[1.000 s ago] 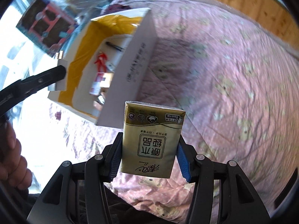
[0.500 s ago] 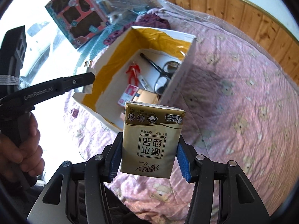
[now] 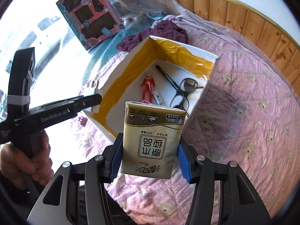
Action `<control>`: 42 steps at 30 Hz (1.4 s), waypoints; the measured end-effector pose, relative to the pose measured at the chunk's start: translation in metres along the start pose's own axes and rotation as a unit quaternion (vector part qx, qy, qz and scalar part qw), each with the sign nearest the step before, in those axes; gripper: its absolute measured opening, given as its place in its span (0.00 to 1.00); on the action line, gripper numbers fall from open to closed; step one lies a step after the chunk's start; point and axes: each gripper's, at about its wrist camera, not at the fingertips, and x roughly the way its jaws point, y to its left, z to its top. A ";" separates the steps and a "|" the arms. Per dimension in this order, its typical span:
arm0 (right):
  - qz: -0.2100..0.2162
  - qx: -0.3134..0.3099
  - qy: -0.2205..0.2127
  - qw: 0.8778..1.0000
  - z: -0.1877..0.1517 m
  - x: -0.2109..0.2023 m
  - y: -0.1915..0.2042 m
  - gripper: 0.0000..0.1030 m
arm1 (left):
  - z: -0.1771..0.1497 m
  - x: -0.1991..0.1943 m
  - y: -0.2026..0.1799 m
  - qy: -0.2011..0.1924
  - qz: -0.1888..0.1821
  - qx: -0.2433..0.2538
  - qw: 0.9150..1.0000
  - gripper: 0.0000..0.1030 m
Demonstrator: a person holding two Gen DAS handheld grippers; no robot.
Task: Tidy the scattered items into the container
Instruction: 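Move both held items over the cardboard box interior, then open the right tool dropping the tissue pack while the left tool releases the charger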
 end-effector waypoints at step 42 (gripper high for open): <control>0.050 0.049 0.036 0.997 0.160 0.112 -0.046 0.55 | 0.039 0.077 0.023 0.067 0.047 -0.006 0.997 0.34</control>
